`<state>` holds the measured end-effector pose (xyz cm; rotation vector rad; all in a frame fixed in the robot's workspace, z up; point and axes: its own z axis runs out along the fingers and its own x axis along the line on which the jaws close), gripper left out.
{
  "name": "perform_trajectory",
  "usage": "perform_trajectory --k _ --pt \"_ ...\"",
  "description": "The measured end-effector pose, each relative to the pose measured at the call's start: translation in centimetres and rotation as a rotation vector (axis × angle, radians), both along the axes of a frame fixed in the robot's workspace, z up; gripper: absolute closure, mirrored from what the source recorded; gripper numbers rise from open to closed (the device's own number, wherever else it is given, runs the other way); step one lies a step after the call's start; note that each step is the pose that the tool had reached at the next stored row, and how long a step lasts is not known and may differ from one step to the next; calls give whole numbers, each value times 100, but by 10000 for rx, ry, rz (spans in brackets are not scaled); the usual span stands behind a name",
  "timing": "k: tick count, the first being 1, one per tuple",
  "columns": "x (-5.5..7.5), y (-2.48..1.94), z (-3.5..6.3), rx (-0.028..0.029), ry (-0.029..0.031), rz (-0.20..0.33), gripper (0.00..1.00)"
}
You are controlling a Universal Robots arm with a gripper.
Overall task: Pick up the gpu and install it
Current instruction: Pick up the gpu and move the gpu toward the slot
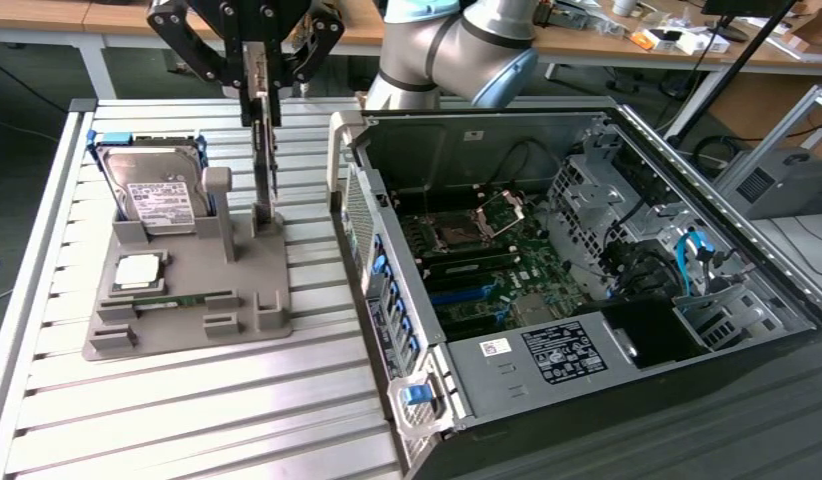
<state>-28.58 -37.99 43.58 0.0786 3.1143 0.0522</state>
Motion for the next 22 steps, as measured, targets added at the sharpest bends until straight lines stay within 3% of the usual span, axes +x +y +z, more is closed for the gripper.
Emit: perform_trajectory --k 22 --pt "274 -121 0 0 3 0 73"
